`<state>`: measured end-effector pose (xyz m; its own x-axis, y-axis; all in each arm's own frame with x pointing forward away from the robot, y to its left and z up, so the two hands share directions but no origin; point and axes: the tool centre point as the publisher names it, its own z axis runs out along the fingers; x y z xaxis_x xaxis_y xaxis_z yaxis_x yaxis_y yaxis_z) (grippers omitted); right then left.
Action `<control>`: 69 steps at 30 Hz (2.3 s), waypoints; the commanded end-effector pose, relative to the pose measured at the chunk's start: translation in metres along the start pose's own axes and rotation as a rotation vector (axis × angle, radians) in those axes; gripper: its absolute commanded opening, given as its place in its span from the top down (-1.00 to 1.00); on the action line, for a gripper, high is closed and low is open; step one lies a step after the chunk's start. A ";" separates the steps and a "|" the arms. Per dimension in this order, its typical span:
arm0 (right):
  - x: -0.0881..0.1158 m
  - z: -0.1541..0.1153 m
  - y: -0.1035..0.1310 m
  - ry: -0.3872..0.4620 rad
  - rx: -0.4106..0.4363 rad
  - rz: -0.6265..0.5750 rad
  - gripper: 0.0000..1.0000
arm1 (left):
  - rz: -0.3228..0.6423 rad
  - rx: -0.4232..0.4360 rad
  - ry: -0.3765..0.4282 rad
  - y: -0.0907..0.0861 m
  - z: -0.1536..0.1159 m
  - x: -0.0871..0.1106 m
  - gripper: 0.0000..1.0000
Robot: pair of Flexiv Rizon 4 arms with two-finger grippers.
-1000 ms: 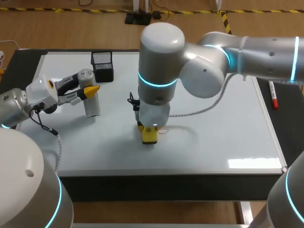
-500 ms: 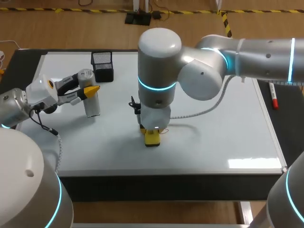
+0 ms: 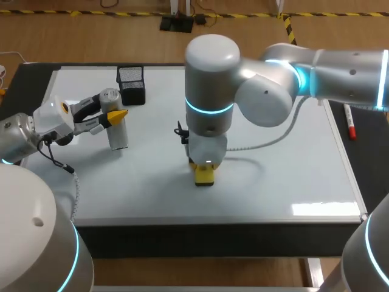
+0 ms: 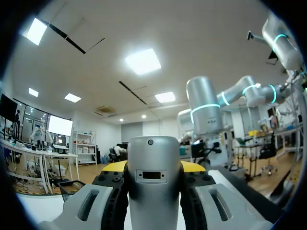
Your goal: Pick up the inspection probe, press it on each red-marked spot on the whiteboard one by one, put down the probe, pick up the eraser, and wipe off all the red marks.
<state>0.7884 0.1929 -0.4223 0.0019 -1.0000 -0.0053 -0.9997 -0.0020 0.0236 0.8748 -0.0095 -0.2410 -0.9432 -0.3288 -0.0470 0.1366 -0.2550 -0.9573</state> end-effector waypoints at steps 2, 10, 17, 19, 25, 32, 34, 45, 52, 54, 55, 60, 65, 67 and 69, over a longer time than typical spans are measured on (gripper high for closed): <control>0.028 0.003 -0.001 -0.007 0.010 0.016 1.00 | 0.001 0.001 0.000 -0.001 0.000 0.000 1.00; 0.050 0.002 -0.005 0.005 0.010 0.046 1.00 | 0.001 0.001 0.000 -0.001 0.000 0.000 1.00; 0.053 -0.007 -0.005 -0.007 0.010 0.043 1.00 | 0.001 0.001 0.000 -0.001 0.000 0.000 1.00; 0.052 -0.014 -0.004 -0.012 0.014 0.033 1.00 | 0.001 0.001 0.000 -0.001 0.000 0.000 1.00; 0.055 -0.031 -0.009 -0.001 0.034 0.009 1.00 | 0.001 0.001 0.000 -0.001 0.000 0.000 1.00; 0.063 -0.041 -0.017 0.007 0.043 0.011 1.00 | 0.001 0.001 0.000 -0.001 0.000 0.000 1.00; 0.063 -0.041 -0.017 0.007 0.043 0.011 1.00 | 0.001 0.001 0.000 -0.001 0.000 0.000 1.00; 0.063 -0.041 -0.017 0.007 0.043 0.011 1.00 | 0.001 0.001 0.000 -0.001 0.000 0.000 1.00; 0.063 -0.041 -0.017 0.007 0.043 0.011 1.00 | 0.001 0.001 0.000 -0.001 0.000 0.000 1.00; 0.064 -0.041 -0.021 0.007 0.043 0.006 1.00 | 0.001 0.001 0.000 -0.001 0.000 0.000 1.00; 0.065 -0.042 -0.027 0.012 0.046 0.015 1.00 | 0.001 0.001 0.000 -0.001 0.000 0.000 1.00; 0.077 -0.044 -0.061 0.020 0.051 0.030 1.00 | 0.001 0.001 0.000 -0.001 0.000 0.000 1.00; 0.097 -0.042 -0.101 0.030 0.026 0.076 1.00 | 0.001 0.001 0.000 -0.001 0.000 0.000 1.00; 0.107 -0.044 -0.118 0.052 0.041 0.094 1.00 | 0.001 0.001 0.000 -0.001 0.000 0.000 1.00; 0.116 -0.046 -0.133 0.034 0.029 0.095 1.00 | 0.001 0.001 0.000 -0.001 0.000 0.000 1.00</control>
<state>0.8996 0.0845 -0.3823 -0.0966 -0.9947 0.0344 -0.9944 0.0949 -0.0471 0.8748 -0.0095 -0.2410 -0.9432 -0.3288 -0.0470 0.1366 -0.2552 -0.9572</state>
